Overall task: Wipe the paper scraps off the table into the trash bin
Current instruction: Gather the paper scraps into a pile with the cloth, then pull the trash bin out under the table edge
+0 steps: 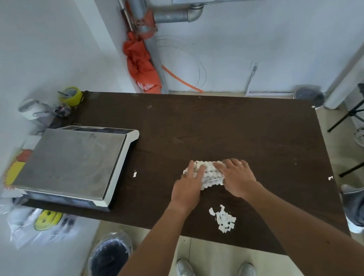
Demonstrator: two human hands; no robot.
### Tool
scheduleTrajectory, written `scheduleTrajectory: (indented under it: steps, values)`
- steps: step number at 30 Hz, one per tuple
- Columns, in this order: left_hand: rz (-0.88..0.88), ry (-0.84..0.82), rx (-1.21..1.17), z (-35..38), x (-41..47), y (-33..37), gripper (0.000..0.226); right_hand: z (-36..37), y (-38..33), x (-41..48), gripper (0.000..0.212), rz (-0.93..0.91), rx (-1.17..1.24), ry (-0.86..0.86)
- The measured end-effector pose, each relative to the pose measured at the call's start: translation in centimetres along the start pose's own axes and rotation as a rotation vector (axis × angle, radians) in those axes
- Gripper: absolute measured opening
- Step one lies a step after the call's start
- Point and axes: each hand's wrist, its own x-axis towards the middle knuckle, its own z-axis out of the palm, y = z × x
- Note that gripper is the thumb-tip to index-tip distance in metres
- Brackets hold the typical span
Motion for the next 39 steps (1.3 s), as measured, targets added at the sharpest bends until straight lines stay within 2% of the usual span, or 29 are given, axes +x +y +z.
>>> scheduleTrajectory:
  steps: [4,9,19,28,33,39]
  values:
    - [0.001,-0.026,-0.031,-0.2,-0.2,-0.5,0.093,-0.6,-0.4,0.5,0.068,-0.010,-0.025,-0.022]
    - [-0.036,-0.031,-0.060,-1.9,-0.3,-1.4,0.093,-1.5,-1.1,0.7,0.079,-0.079,-0.040,0.046]
    - [-0.148,0.081,-0.074,-2.9,-3.2,-3.8,0.080,-3.7,-5.4,0.7,0.085,-0.277,-0.027,0.143]
    - [-0.415,0.119,-0.074,-3.2,-10.6,-8.9,0.075,-4.6,-13.0,0.5,0.081,-0.520,-0.147,0.099]
    - [-0.648,0.175,-0.096,-3.0,-16.7,-11.2,0.071,-5.0,-17.9,0.5,0.078,-0.698,-0.200,0.081]
    - [-0.911,0.160,-0.146,0.3,-25.9,-14.2,0.069,-3.9,-24.0,-0.3,0.075,-0.914,-0.240,0.073]
